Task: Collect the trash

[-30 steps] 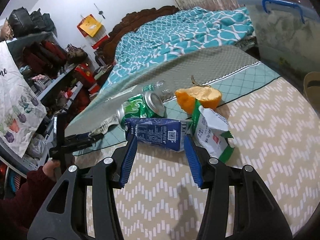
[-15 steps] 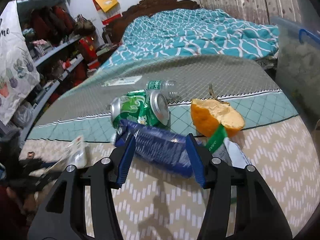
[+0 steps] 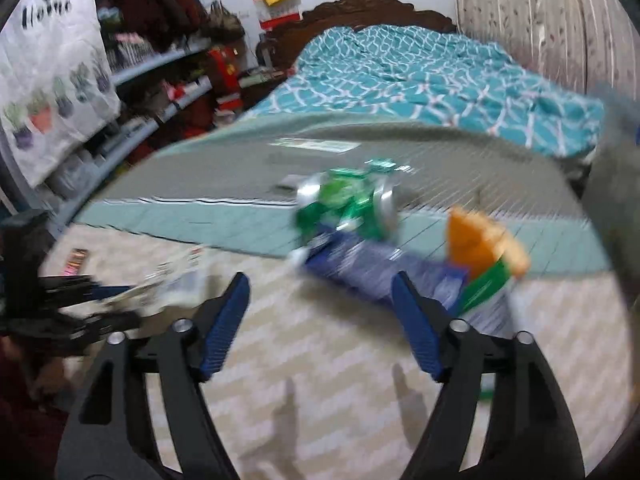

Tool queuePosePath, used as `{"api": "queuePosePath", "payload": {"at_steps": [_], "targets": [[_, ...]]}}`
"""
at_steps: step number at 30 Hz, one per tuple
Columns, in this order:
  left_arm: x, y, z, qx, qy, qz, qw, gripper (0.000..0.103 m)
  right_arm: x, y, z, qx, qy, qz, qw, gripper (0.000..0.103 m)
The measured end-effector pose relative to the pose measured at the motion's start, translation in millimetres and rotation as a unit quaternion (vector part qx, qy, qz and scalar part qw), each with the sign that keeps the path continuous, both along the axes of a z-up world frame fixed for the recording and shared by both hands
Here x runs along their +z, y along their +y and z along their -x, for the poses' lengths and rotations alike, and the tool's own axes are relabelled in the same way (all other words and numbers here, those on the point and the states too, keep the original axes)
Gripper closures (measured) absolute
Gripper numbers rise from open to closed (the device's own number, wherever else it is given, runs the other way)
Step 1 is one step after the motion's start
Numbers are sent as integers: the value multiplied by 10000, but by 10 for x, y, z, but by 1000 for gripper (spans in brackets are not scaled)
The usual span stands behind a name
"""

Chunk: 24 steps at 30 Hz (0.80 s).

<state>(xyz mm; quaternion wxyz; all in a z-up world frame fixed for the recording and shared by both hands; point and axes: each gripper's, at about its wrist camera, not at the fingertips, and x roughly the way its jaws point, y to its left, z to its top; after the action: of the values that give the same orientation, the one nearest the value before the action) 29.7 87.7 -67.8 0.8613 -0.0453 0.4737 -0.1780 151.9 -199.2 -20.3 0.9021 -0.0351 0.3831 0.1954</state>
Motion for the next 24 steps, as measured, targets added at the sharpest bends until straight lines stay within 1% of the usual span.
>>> {"api": "queuePosePath", "payload": {"at_steps": [1, 2, 4, 5, 7, 8, 10, 11, 13, 14, 16, 17, 19, 20, 22, 24], "targets": [[-19, -14, 16, 3, 46, -4, 10000, 51, -35, -28, -79, 26, 31, 139, 9999, 21], [-34, -26, 27, 1, 69, -16, 10000, 51, -99, -59, -184, 77, 156, 285, 9994, 19], [-64, -49, 63, -24, 86, -93, 9999, 50, -175, -98, -244, 39, 323, 383, 9987, 19], [-70, -62, 86, -36, 70, -170, 9998, 49, -166, -108, -202, 60, 257, 357, 9990, 18], [-69, -69, 121, -49, 24, -279, 9996, 44, -151, -9, -69, 237, 326, 165, 9991, 18], [-65, -68, 135, -39, 2, -321, 9995, 41, -138, 29, 68, 475, 485, -135, 9976, 19], [-51, -58, 135, -15, -69, -367, 9993, 34, -139, 99, 312, 749, 518, -467, 9948, 19], [-48, -54, 123, 0, -96, -393, 9992, 32, -122, 110, 372, 794, 464, -475, 9946, 19], [-54, -66, 90, 65, -118, -492, 9987, 23, -85, 114, 523, 766, 252, -373, 9960, 19], [-64, -83, 71, 77, -111, -529, 9985, 23, -70, 104, 542, 729, 181, -320, 9967, 19], [-84, -132, 48, -9, -83, -578, 9983, 22, -35, 65, 534, 593, -5, -49, 9982, 19], [-100, -166, 46, -45, -83, -646, 9979, 22, -19, 24, 458, 498, -74, 165, 9986, 19], [-138, -231, 54, -76, -97, -863, 9962, 22, 7, 9, 312, 530, -109, 451, 9975, 16], [-154, -245, 62, -90, -98, -924, 9956, 22, -10, 10, 227, 571, -97, 595, 9965, 12], [-189, -261, 87, -112, -81, -1031, 9946, 22, -70, 29, 14, 659, 4, 1010, 9927, 12], [-209, -250, 116, -88, -71, -1082, 9941, 22, -180, 77, -214, 821, 200, 1443, 9859, 12]]}}
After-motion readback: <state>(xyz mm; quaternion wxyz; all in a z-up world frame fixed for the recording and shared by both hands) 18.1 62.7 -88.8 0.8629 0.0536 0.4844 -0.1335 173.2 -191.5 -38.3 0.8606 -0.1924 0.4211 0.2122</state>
